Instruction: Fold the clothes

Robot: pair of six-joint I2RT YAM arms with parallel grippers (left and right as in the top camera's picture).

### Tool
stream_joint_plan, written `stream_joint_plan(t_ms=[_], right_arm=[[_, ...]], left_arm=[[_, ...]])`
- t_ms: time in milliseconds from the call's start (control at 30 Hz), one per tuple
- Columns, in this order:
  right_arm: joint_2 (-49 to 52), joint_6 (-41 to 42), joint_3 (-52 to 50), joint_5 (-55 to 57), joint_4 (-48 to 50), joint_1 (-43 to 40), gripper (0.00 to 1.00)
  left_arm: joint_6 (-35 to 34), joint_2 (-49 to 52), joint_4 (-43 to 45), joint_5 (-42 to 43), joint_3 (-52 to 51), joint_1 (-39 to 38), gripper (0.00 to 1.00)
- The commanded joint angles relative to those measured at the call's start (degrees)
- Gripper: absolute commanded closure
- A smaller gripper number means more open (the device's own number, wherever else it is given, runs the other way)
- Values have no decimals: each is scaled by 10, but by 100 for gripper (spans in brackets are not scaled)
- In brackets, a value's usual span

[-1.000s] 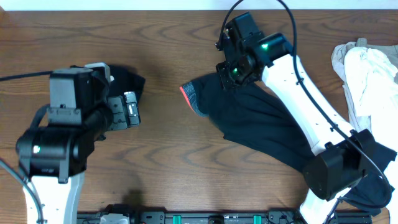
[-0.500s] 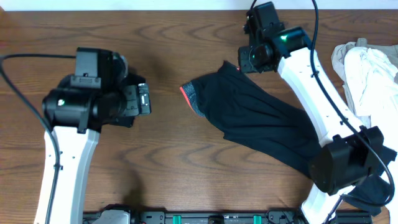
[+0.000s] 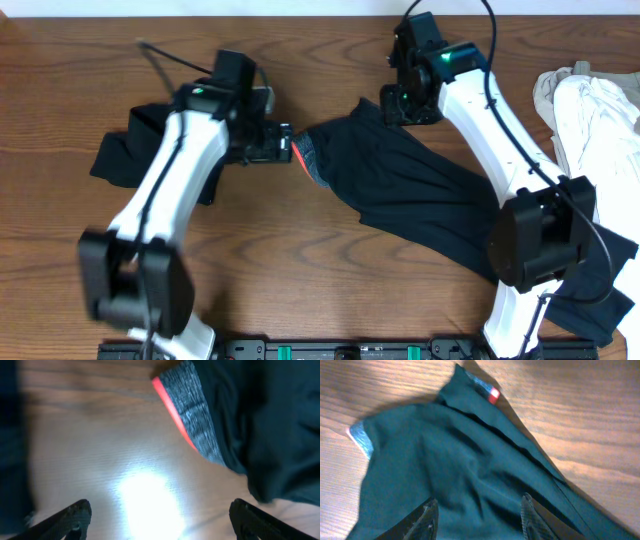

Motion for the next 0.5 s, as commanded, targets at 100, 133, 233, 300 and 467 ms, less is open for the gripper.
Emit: stream_joint_plan(t_ms=[100, 133, 233, 300, 467], right_arm=[[-7, -3, 3, -22, -24, -34, 49], [-7, -3, 3, -26, -26, -36, 49], [-7, -3, 3, -38, -30, -39, 49], [-7, -3, 3, -47, -30, -40, 49], [-7, 0, 3, -51, -32, -40, 49]], left_arm=[[2, 100, 76, 32, -2, -2, 10], [5, 113, 96, 41, -2, -2, 10], [9, 147, 147, 61, -2, -2, 10], [9, 165, 174, 64, -2, -2, 10], [9, 202, 228, 69, -2, -2, 10]])
